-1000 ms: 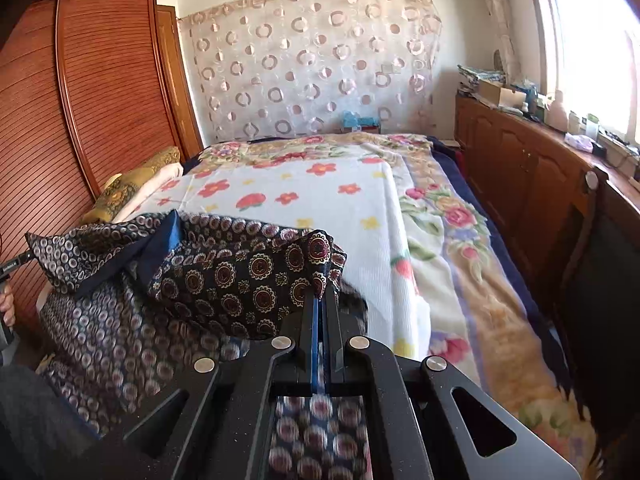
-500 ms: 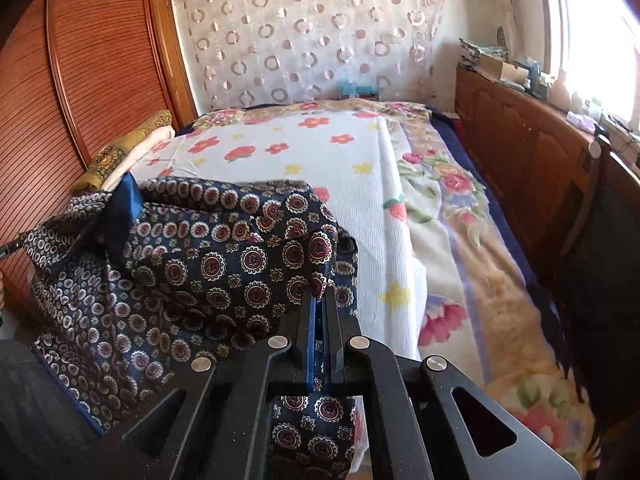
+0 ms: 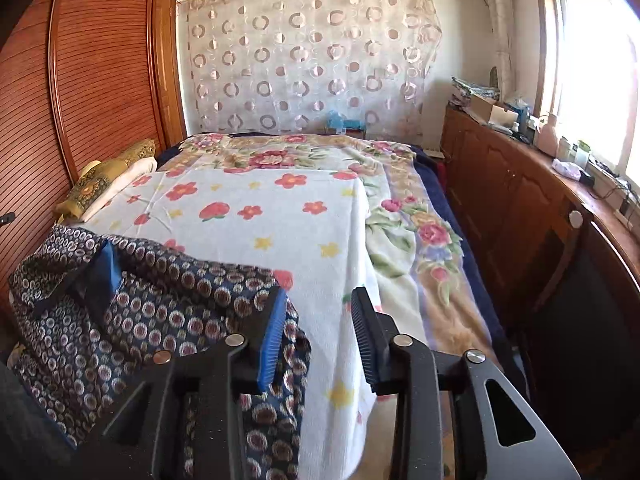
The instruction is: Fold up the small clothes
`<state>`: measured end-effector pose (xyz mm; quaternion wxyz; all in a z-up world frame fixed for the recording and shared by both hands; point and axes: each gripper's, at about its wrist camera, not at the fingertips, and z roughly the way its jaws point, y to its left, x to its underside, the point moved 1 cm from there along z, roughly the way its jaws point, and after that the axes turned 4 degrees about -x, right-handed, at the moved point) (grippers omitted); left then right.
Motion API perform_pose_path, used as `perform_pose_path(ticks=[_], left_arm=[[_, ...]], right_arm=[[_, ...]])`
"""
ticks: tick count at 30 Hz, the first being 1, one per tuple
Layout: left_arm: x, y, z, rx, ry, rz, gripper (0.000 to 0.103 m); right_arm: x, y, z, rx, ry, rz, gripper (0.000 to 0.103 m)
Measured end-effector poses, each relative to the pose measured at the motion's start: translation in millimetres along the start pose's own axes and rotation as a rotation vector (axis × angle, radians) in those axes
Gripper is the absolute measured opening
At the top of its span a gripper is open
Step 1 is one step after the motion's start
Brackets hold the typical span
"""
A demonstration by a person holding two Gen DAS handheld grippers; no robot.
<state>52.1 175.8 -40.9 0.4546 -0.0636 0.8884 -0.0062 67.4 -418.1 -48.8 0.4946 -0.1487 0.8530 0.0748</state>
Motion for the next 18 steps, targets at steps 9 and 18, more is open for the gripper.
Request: perform_pose_path(ticks=[9,18], left_arm=[[-13.2,-43.0,63.7,0.027,0.106,0.096,0.074],[-1.3,-57.1,99.8,0.019,0.240,0.121,0.074]], right_arm=[[-10.2,14.2,56.0,-0.047,0.068,0.013,0.041],[-19.9,3.3,84.7,-0.071,0.171,-0.010,0.045]])
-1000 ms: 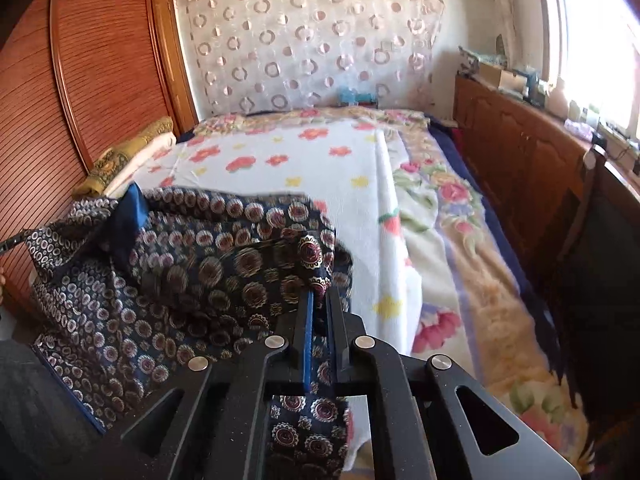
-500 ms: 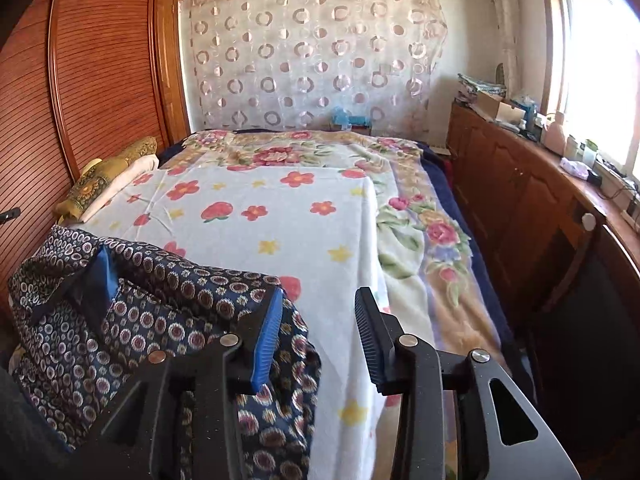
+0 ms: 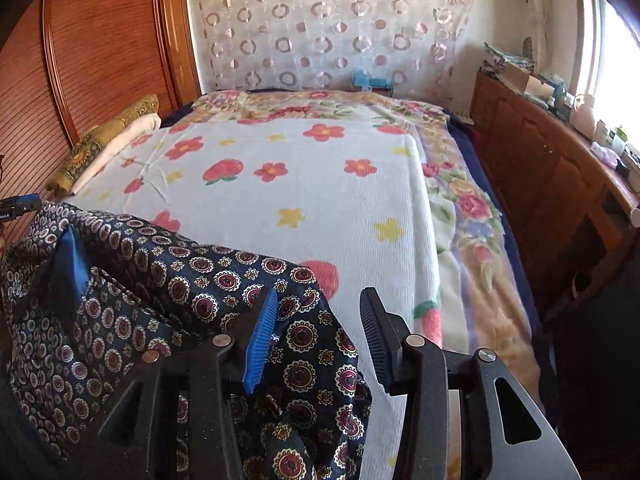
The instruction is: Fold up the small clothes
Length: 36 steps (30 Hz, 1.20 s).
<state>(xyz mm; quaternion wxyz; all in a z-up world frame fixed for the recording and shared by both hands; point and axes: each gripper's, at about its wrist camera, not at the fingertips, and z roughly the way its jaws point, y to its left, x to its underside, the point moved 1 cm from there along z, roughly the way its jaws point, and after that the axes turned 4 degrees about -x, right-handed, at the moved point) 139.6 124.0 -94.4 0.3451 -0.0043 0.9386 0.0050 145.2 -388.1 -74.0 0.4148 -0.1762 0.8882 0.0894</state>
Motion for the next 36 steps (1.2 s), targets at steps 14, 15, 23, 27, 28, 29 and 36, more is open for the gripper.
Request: perform_pose_path(ticks=[14,15,23,27,28,29,36], left_arm=[[10.7,-4.8,21.8,0.034,0.093,0.006,0.065],[11.4,-7.8,20.0,0.039,0.089,0.020,0.060],[15.3,-13.7,14.9,0.065,0.072,0.050,0.026],[18.3,-14.9,0.7,0.088,0.047,0.028,0.011],[20.3,-16.9,-8.2,0.090,0.021,0.035,0.009],[20.2,-20.0,-18.3,0.085,-0.009,0.036,0.008],[12.2,-22.1,-94.8,0.115,-0.200,0.015,0.005]], right_arm=[[-12.1,-5.3,19.8,-0.039,0.069,0.021,0.052],[-12.0,-4.7,18.4,-0.048,0.062,0.019,0.052],[-4.6,11.3,19.7,-0.089,0.085,-0.055,0.049],[-1.0,17.4,16.2,-0.126,0.083,-0.084,0.015],[1.0,19.6,14.5,-0.119,0.072,-0.093,0.011],[3.3,21.9,8.8,-0.103,0.047,-0.104,0.010],[-1.2,42.0,-66.9,-0.112,-0.188,-0.133,0.009]])
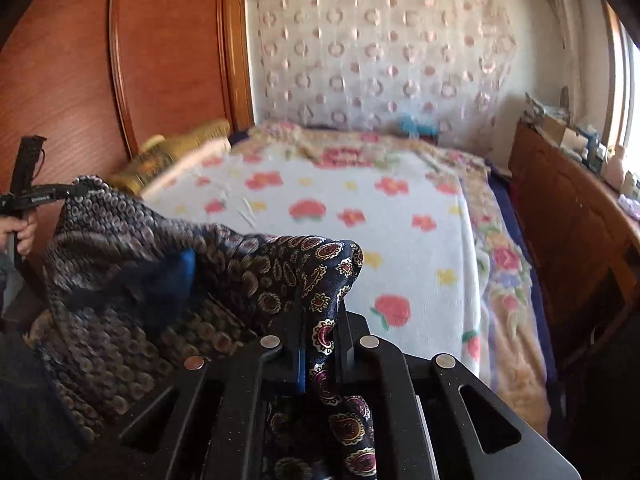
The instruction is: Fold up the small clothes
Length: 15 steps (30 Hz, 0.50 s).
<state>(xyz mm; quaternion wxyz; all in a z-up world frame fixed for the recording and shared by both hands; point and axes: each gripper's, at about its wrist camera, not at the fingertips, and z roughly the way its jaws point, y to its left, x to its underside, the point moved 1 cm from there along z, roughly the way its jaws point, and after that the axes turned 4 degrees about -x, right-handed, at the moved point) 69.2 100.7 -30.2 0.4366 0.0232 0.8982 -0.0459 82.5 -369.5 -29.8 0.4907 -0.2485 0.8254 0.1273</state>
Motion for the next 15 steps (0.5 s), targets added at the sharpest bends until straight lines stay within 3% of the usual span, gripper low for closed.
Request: perform_pose_path(ticks=[6,15], left_arm=[[-39.5,-1.9,-47.3,0.010,-0.158,-0.008,0.005],[-130.8,11.9,-91.9,-0.013,-0.349,0.000,0.004]], right_arm=[[-33.3,8.7,-52.3,0.015,-0.126,-0.045,0.008],[-99.6,12.5,-121.7,0.072,-0.314,-0.121,0.008]])
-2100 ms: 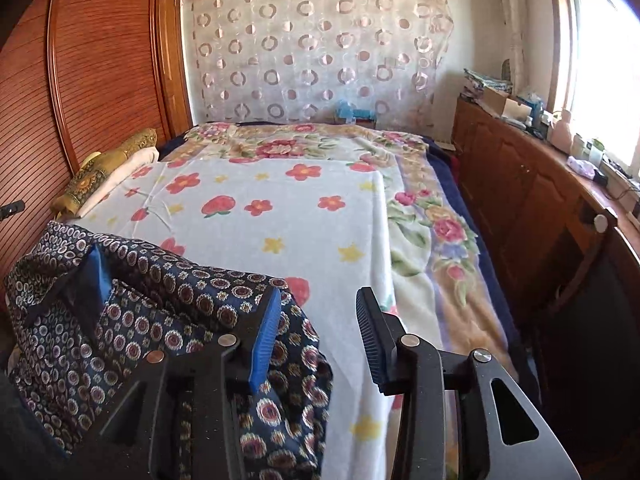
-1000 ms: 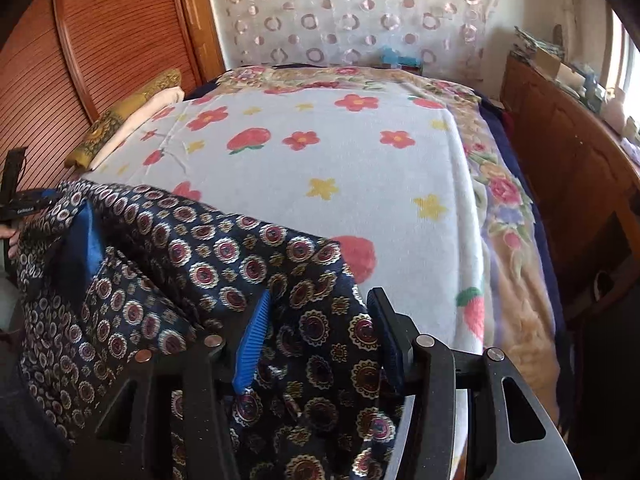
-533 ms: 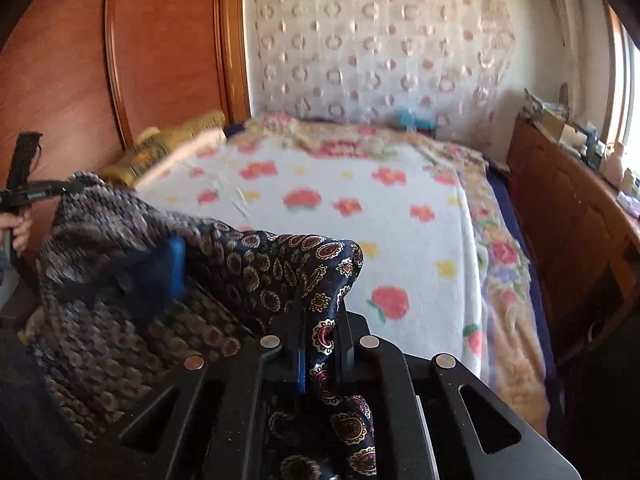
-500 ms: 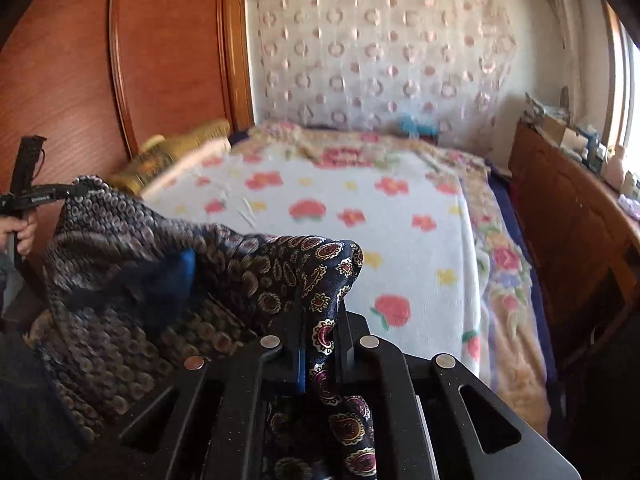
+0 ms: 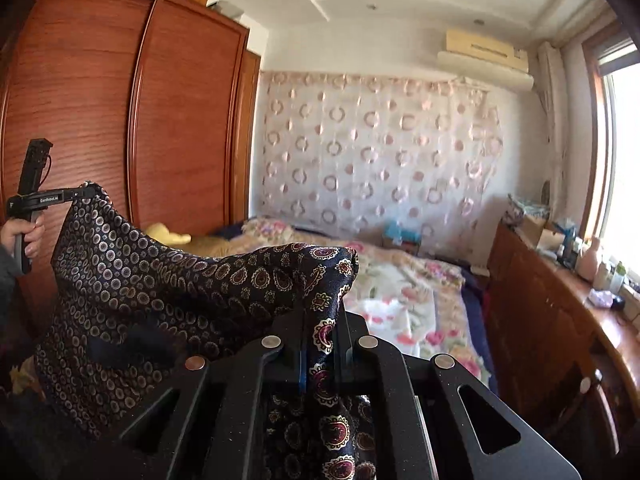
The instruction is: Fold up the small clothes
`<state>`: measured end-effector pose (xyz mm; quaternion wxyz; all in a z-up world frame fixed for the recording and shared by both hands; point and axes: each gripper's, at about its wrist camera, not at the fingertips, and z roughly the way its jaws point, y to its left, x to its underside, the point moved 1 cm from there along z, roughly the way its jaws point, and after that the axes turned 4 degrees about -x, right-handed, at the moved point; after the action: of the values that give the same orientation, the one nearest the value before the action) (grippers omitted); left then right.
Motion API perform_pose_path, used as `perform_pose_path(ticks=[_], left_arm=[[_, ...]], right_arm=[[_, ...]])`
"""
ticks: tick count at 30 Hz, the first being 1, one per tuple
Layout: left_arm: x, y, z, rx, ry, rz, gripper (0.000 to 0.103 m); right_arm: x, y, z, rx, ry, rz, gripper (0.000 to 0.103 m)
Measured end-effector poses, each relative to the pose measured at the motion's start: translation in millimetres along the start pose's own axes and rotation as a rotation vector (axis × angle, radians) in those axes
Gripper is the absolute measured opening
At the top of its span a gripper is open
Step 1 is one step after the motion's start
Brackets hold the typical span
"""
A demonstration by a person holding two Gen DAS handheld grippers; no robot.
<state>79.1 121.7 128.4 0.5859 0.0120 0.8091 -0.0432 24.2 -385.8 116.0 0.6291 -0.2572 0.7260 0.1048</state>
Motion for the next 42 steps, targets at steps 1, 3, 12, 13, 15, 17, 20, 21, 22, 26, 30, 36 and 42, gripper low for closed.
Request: perform_pose_path(ticks=[1,3,12,13,15,17,20,21,22,26,30,36,42], left_arm=[[-7.0,3.0,-2.6,-0.005,-0.019,-0.005,0.004],[-22.1,8.2,-13.4,-0.014,-0.063,-0.013,0.004],[-62.4,30.5,-45.5,-0.081,-0.192,-0.012,0.004],[-65.0,33.5,-38.8,-0.089,-0.185,-0.014,0.004],[-65.7,37.5,-21.4,-0.108,-0.164,-0.014,0.004],[-60.9,41.4,-0.7,-0.127,-0.125,-0.018,0.004],[-44.4,49.5,40.9,-0.137,-0.047,-0.033,0.004],[-36.8,52.3,59.4,-0.145,-0.014,-0.035,0.004],[-29.3,53.8,75.2,-0.152,0.013,-0.034,0.004],[-0.3,62.3,146.7,-0.181,0.120,-0.025,0.004],[21.4,64.3,207.6,-0.204,0.202,-0.007,0.004],[34.8,64.9,264.8,-0.215,0.277,-0.001,0.004],[42.8,62.4,296.9,-0.211,0.328,0.026,0.004]], right_arm=[[-8.5,-1.7,-5.1,0.007,-0.019,-0.001,0.008],[-27.3,-4.4,-17.6,0.013,-0.059,-0.002,0.008],[-80.8,5.0,-60.4,0.023,-0.177,-0.056,0.008],[-83.1,4.9,-56.8,0.025,-0.174,-0.059,0.008],[-84.9,1.6,-41.9,0.036,-0.140,-0.070,0.008],[-77.8,-4.1,-18.2,0.036,-0.098,-0.060,0.008],[-74.4,-4.8,26.8,0.054,-0.020,-0.047,0.008],[-69.3,-9.9,43.7,0.054,0.012,-0.027,0.008],[-65.2,-13.1,59.5,0.054,0.042,-0.016,0.008],[-36.6,-30.3,123.8,0.048,0.154,0.016,0.008],[-15.9,-42.1,185.9,0.055,0.245,0.021,0.008],[-4.8,-57.1,239.4,0.055,0.316,0.063,0.008],[-38.1,-71.3,288.9,0.037,0.384,0.080,0.009]])
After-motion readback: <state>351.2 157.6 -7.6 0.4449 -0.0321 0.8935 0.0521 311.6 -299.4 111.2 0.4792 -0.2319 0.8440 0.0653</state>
